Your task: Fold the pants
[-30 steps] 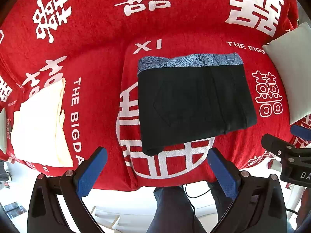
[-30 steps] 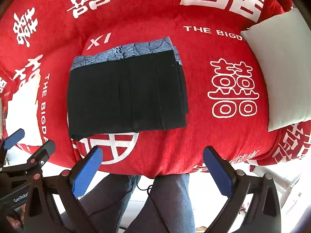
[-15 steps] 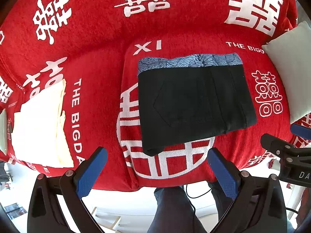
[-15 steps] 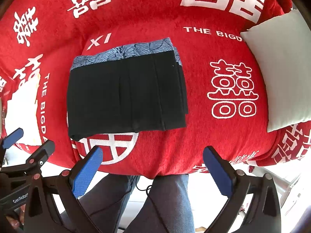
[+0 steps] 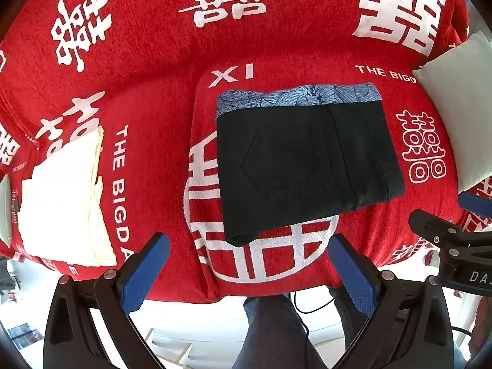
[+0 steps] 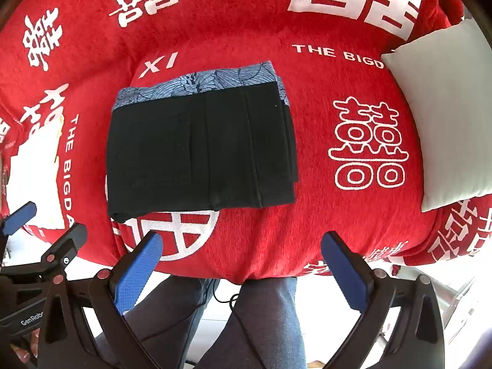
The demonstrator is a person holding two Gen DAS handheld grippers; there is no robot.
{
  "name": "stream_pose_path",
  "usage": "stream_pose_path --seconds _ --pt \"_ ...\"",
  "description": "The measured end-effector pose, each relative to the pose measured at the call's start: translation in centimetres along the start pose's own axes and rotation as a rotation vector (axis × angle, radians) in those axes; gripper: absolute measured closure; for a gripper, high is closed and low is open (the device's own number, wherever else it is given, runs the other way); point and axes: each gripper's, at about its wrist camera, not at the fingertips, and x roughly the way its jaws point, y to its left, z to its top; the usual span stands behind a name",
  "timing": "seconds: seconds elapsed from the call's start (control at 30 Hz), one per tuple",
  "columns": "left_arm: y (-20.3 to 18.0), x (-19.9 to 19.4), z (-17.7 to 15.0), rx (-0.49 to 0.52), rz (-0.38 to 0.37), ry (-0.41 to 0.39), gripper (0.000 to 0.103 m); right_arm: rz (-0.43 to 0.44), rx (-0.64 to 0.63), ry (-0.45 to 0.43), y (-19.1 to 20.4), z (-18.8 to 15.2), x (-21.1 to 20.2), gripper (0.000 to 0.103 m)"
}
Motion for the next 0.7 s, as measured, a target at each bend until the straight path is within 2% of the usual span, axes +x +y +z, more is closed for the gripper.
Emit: stream_pose_path --seconds 0.43,0.7 --pt "-0.08 0.0 -0.11 -0.008 0.002 0.002 0.0 -0.001 0.0 0.0 0.16 -0.03 0.02 0.0" --pt "0.18 -0.19 -0.15 -0.026 -0.025 -0.012 0.0 -0.003 -0.004 0.0 0.28 -0.01 0.05 0.0"
